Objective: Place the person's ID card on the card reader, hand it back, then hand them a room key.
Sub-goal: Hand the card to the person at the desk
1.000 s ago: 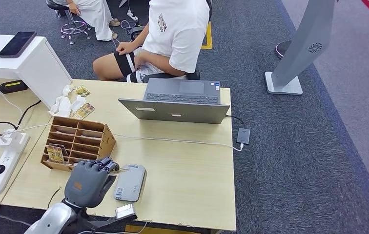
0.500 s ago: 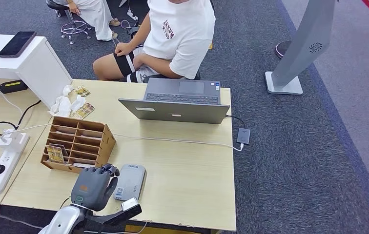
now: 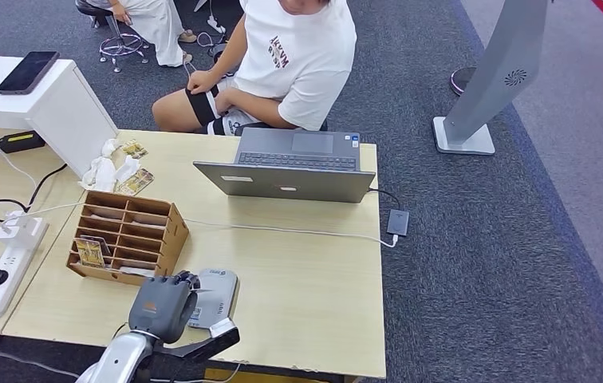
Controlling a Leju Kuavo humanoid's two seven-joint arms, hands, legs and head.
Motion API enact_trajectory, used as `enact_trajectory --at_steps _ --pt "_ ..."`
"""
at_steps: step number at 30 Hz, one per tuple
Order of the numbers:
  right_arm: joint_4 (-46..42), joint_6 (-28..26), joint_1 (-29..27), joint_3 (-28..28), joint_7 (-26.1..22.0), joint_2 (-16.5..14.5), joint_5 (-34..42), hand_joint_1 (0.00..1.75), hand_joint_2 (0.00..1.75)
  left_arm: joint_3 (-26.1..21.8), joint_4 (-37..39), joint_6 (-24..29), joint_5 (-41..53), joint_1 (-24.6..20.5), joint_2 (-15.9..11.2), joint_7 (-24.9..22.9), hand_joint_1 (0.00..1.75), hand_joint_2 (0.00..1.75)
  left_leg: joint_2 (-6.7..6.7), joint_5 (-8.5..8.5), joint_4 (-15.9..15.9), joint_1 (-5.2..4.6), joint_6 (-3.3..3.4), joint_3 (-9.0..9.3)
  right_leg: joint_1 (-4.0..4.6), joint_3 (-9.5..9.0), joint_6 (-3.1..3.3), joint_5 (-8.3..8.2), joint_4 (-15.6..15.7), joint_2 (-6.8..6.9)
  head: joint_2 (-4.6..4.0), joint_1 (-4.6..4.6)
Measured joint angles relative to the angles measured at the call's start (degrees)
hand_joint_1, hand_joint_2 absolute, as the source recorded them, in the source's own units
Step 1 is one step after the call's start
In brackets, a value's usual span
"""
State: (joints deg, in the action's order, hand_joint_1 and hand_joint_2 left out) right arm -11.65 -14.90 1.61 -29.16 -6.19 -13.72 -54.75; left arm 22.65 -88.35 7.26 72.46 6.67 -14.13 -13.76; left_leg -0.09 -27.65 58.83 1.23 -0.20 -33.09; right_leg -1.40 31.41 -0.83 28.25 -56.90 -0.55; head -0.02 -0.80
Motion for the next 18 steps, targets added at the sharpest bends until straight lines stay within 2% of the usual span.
enact_trajectory --at_steps 18 --pt "0.0 0.4 0.3 1.9 -0.2 -0.2 -1.9 0.0 0.0 0.7 5.1 -1.3 2.3 -1.3 1.1 -1.9 1.75 1.75 -0.03 0.0 0.0 0.0 0.0 0.05 0.0 -0.09 0.0 0.0 0.0 0.04 0.0 0.01"
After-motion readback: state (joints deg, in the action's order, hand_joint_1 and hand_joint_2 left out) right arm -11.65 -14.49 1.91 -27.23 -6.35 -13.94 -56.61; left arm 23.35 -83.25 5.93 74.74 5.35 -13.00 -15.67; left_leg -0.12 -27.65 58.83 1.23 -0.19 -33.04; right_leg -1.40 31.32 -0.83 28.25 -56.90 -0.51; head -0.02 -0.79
